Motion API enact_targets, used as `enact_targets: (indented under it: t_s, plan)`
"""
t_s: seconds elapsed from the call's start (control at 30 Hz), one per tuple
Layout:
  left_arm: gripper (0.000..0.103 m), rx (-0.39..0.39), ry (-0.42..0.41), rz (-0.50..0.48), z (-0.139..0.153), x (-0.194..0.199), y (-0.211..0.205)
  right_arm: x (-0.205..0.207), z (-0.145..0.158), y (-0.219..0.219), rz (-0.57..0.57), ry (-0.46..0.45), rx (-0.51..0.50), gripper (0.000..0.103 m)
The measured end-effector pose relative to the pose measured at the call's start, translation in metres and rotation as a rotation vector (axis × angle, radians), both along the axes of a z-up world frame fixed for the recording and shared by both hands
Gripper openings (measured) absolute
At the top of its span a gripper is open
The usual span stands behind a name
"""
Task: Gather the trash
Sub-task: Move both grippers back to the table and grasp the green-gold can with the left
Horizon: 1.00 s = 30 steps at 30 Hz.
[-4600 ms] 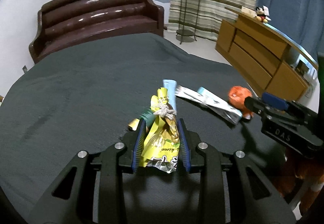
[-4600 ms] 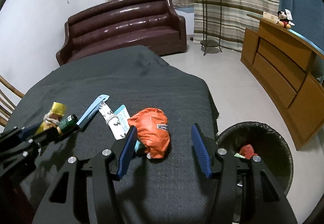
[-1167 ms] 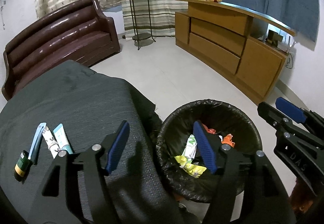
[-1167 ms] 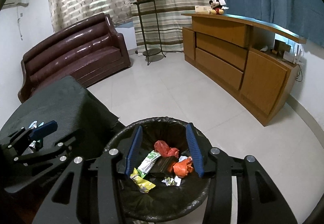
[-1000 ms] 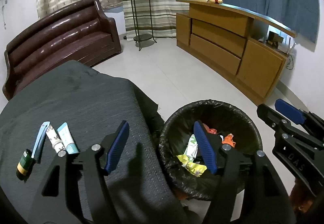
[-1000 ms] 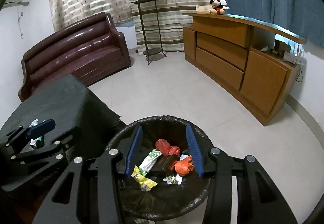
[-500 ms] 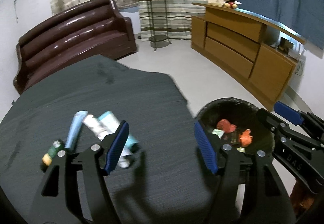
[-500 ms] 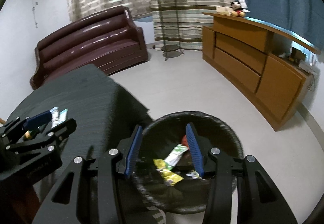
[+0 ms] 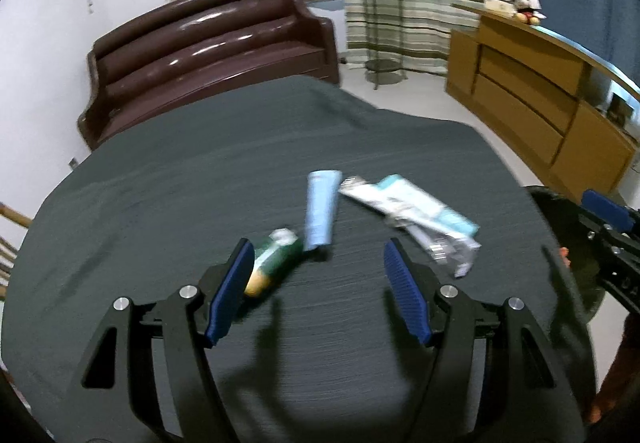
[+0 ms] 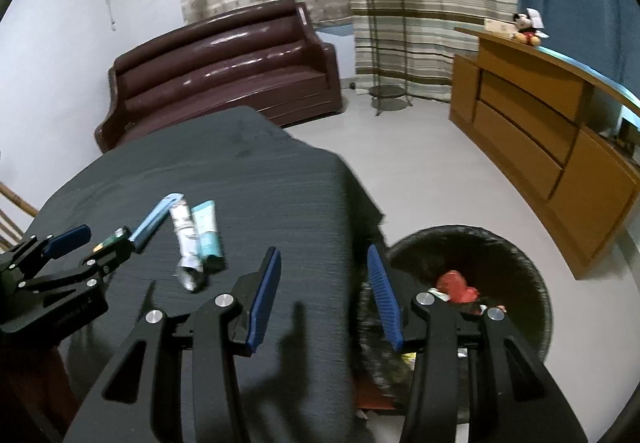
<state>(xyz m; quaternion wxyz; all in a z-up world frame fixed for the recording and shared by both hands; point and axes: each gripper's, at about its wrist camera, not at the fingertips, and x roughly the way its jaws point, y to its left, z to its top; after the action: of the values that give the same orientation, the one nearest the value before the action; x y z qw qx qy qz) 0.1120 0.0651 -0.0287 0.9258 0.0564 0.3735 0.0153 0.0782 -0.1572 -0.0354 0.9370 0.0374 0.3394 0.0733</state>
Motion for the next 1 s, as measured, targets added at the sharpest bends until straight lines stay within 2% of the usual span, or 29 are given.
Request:
enact_targets:
  t_s: [0.23, 0.43, 0.53, 0.63, 0.73, 0.87, 1.0]
  plan:
    - [0.066, 0.008, 0.033, 0.026, -0.008, 0.01, 0.028, 0.008, 0.0, 0.026, 0.051, 0.002, -0.008, 0.045]
    - [0.066, -0.005, 0.092, -0.011, -0.019, 0.019, 0.037, 0.015, 0.0, 0.041, 0.069, 0.009, -0.022, 0.045]
    - [0.062, -0.018, 0.115, -0.03, -0.023, 0.021, 0.04, 0.018, -0.001, 0.046, 0.078, 0.016, -0.029, 0.046]
    - [0.054, -0.047, 0.127, -0.05, -0.023, 0.023, 0.042, 0.018, -0.003, 0.053, 0.086, 0.021, -0.035, 0.046]
    - [0.039, -0.061, 0.13, -0.074, -0.024, 0.023, 0.043, 0.021, -0.002, 0.057, 0.095, 0.021, -0.041, 0.046]
    - [0.023, -0.078, 0.129, -0.1, -0.025, 0.022, 0.043, 0.023, -0.001, 0.061, 0.106, 0.02, -0.046, 0.046]
    - [0.023, -0.09, 0.127, -0.095, -0.026, 0.019, 0.047, 0.025, -0.002, 0.07, 0.126, 0.022, -0.056, 0.046]
